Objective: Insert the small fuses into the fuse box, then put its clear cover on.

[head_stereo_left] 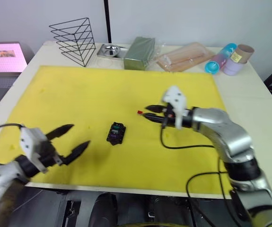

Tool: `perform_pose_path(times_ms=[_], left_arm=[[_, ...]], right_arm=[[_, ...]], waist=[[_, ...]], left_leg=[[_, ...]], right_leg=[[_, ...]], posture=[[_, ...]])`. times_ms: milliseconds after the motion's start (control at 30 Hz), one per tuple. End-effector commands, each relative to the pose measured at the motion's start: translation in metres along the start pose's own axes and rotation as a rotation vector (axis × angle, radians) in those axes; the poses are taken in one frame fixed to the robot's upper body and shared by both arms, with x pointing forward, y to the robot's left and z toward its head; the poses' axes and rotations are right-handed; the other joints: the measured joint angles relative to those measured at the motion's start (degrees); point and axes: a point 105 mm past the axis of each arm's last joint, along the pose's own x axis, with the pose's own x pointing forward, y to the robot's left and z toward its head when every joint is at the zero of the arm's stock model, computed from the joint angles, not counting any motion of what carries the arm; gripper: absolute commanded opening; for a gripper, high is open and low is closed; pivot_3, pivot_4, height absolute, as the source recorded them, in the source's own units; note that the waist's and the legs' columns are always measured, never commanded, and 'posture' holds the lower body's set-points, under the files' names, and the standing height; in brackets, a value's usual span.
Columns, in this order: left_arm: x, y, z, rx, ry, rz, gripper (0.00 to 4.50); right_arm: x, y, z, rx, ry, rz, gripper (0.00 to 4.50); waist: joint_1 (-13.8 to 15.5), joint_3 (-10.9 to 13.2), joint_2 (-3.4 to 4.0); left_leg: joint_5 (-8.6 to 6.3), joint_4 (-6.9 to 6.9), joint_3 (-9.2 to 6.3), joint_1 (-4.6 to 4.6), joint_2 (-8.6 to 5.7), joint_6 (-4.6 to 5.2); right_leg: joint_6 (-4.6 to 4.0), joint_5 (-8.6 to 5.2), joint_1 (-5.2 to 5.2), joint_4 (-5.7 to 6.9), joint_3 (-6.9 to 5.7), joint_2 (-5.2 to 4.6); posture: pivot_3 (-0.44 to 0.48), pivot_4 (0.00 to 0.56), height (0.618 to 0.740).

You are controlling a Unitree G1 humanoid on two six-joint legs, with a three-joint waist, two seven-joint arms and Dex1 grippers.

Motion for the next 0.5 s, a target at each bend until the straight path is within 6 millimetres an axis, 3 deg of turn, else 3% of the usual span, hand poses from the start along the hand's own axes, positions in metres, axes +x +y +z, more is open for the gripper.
perform_pose_path(times_ms=[33,100,133,233,500], left_arm=[[-0.006,0.017,0.008,0.039,-0.013,0.014,4.5],[-0.008,0.025,0.007,0.05,-0.008,0.026,4.5],[-0.008,0.027,0.006,0.057,-0.005,0.029,4.5],[-0.008,0.033,0.004,0.078,-0.002,0.047,4.5],[0.005,0.025,0.014,0.11,-0.033,-0.037,4.5]], right_arm=[[-0.016,0.003,0.004,-0.06,-0.027,0.001,2.58],[-0.023,-0.002,-0.001,-0.027,-0.026,-0.039,3.2],[-0.026,-0.005,-0.003,-0.019,-0.023,-0.057,3.72],[-0.03,-0.009,-0.004,0.043,-0.044,-0.086,4.48],[-0.019,-0.003,-0.004,0.222,-0.024,-0.031,4.48]], waist=[[-0.2,0.0,0.0],[-0.6,0.0,0.0],[-0.6,0.0,0.01],[-0.3,0.0,0.0],[0.0,0.0,-0.01]], left_leg=[[0.0,0.0,-0.01,0.01,0.0,0.0],[0.0,-0.03,-0.02,0.04,0.03,0.0],[0.0,-0.05,-0.02,0.05,0.05,0.0],[0.0,-0.06,-0.02,0.04,0.05,0.0],[0.0,-0.04,0.01,0.02,0.04,0.0]], right_leg=[[0.0,0.0,0.0,0.0,0.0,0.02],[0.01,0.0,0.0,0.01,0.02,0.1],[0.01,0.0,-0.02,0.02,0.04,0.13],[0.01,0.0,-0.02,0.02,0.04,0.13],[0.01,0.01,-0.01,0.02,0.05,0.05]], posture=[[0.0,0.15,0.74],[0.0,0.15,0.74],[0.0,0.15,0.74],[0.0,0.15,0.74],[0.0,0.15,0.74]])
